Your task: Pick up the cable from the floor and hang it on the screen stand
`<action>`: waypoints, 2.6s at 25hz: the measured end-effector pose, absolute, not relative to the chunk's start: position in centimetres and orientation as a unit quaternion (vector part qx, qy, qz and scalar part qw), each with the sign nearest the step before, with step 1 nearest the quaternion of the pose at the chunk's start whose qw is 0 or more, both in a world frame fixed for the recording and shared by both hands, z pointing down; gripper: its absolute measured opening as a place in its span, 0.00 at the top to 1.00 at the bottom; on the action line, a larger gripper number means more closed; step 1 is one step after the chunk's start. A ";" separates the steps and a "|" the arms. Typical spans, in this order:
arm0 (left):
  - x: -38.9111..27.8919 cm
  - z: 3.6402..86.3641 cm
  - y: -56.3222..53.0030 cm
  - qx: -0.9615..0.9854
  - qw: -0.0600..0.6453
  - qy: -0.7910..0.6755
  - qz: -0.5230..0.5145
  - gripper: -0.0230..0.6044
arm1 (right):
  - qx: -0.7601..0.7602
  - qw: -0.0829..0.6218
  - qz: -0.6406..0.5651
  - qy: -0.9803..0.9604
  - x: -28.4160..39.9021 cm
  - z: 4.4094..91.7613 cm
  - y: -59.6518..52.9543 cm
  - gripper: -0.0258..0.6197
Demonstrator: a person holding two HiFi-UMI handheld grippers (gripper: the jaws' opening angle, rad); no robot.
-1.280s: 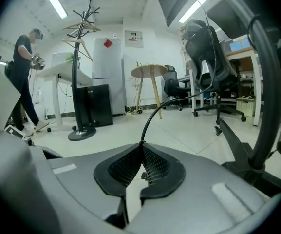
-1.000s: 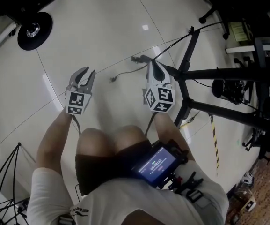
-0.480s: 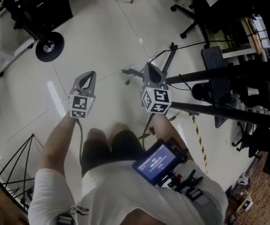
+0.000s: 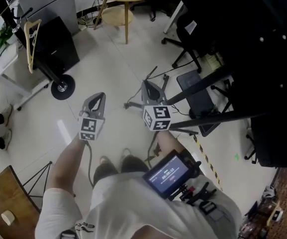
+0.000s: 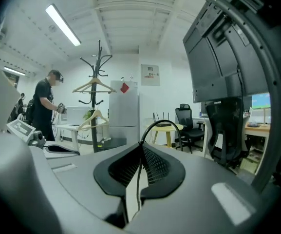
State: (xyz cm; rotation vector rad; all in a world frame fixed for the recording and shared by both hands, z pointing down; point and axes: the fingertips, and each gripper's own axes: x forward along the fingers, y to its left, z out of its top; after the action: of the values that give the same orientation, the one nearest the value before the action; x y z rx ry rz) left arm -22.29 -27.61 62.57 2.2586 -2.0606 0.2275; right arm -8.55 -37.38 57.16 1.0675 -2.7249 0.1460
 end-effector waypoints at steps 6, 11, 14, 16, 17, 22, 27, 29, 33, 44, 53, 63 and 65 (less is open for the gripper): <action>-20.7 51.3 -28.2 0.746 0.007 -0.664 0.053 0.96 | 0.355 0.101 0.023 -0.929 -7.3 46.6 -36.0 0.91; -19.4 44.7 -30.1 0.763 -0.020 -0.645 0.032 0.96 | 0.364 0.087 -0.002 -0.927 -5.6 39.7 -35.8 0.91; -18.6 42.3 -30.4 0.769 -0.027 -0.638 0.025 0.96 | 0.362 0.078 -0.014 -0.929 -4.7 36.2 -34.9 0.91; -17.7 40.4 -30.8 0.774 -0.037 -0.632 0.019 0.96 | 0.360 0.073 -0.023 -0.930 -4.0 33.9 -34.2 0.91; -17.2 39.3 -31.1 0.777 -0.045 -0.628 0.015 0.96 | 0.359 0.070 -0.030 -0.930 -3.6 32.7 -33.9 0.91; -13.1 35.0 -32.0 0.798 -0.070 -0.599 0.002 0.96 | 0.361 0.056 -0.068 -0.928 -0.3 27.0 -31.5 0.91; -9.7 33.4 -34.6 0.821 -0.088 -0.564 0.003 0.96 | 0.376 0.036 -0.071 -0.923 2.6 23.2 -31.9 0.91; -8.2 33.1 -36.0 0.831 -0.091 -0.549 0.004 0.96 | 0.382 0.031 -0.076 -0.920 3.8 21.7 -32.3 0.91; -4.1 33.3 -38.0 0.854 -0.093 -0.512 0.011 0.96 | 0.396 0.021 -0.081 -0.914 6.1 19.2 -32.4 0.91; 7.8 34.5 -38.4 0.915 -0.080 -0.394 0.028 0.96 | 0.427 0.003 -0.092 -0.899 13.2 14.7 -29.3 0.91; 16.1 35.6 -38.1 0.956 -0.071 -0.282 0.041 0.94 | 0.426 -0.008 -0.088 -0.901 17.6 12.7 -27.4 0.91; 21.1 37.8 -35.9 0.969 -0.109 -0.205 0.081 0.77 | 0.427 -0.018 -0.086 -0.900 19.3 11.7 -26.1 0.91; 21.4 38.0 -36.1 0.969 -0.110 -0.208 0.081 0.78 | 0.429 -0.018 -0.089 -0.899 19.4 11.6 -25.9 0.91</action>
State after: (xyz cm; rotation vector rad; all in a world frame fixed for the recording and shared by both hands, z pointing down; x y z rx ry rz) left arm 21.40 -36.10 38.00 3.2767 -0.7038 0.2741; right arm 19.41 -25.89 11.59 1.3629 -2.8570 -0.2818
